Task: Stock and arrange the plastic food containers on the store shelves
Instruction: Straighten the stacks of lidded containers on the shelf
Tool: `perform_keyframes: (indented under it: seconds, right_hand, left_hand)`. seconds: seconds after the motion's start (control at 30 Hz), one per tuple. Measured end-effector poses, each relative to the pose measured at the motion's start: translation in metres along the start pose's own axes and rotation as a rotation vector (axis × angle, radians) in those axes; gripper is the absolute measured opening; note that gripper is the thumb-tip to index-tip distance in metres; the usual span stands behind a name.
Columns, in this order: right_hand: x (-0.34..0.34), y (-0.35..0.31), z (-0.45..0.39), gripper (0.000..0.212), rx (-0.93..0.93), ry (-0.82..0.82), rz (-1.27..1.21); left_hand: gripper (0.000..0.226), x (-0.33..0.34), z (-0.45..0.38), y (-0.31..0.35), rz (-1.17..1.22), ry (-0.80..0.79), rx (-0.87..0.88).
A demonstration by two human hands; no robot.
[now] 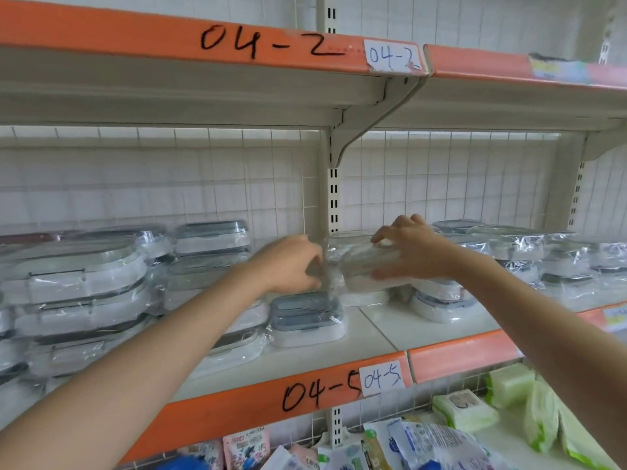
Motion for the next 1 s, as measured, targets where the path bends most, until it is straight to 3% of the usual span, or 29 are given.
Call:
perform_keyframes:
  seconds: [0.13, 0.3, 0.47, 0.6, 0.73, 0.8, 0.93, 1.0]
  right_hand:
    - [-0.011, -0.018, -0.011, 0.057, 0.072, 0.091, -0.318]
    - [0.001, -0.077, -0.033, 0.051, -0.006, -0.009, -0.731]
    - [0.032, -0.154, -0.068, 0.058, -0.062, -0.085, -0.792]
    - [0.049, -0.183, -0.074, 0.073, -0.082, -0.171, -0.855]
    - [0.05, -0.154, -0.058, 0.092, -0.02, -0.078, -0.779]
    - [0.052, -0.131, -0.042, 0.086, -0.009, -0.076, -0.669]
    - [0.085, -0.091, -0.004, 0.06, -0.052, -0.378, -0.263]
    - [0.099, -0.083, 0.006, 0.057, -0.057, -0.42, -0.18]
  left_hand:
    - [0.014, -0.057, 0.018, -0.043, 0.129, 0.171, -0.091]
    - [0.017, -0.096, 0.056, -0.111, 0.128, 0.214, -0.247]
    - [0.018, -0.109, 0.076, -0.134, 0.098, 0.271, -0.313]
    - [0.034, -0.102, 0.083, -0.123, -0.005, 0.236, -0.238]
    - [0.06, -0.079, 0.087, -0.103, -0.012, 0.108, -0.135]
    - [0.069, -0.069, 0.086, -0.1, -0.091, 0.084, -0.118]
    - [0.07, -0.065, 0.08, -0.095, -0.166, 0.147, -0.124]
    - [0.074, -0.062, 0.077, -0.087, -0.185, 0.149, -0.124]
Point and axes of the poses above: each hand's wrist, its own z-axis away from the middle knuckle, its own x-axis out of the palm, y = z × x, the point moved 5 cm from there along -z, towards the middle knuckle, and after that the axes turned 10 degrees about y, right-handed, at the moved point
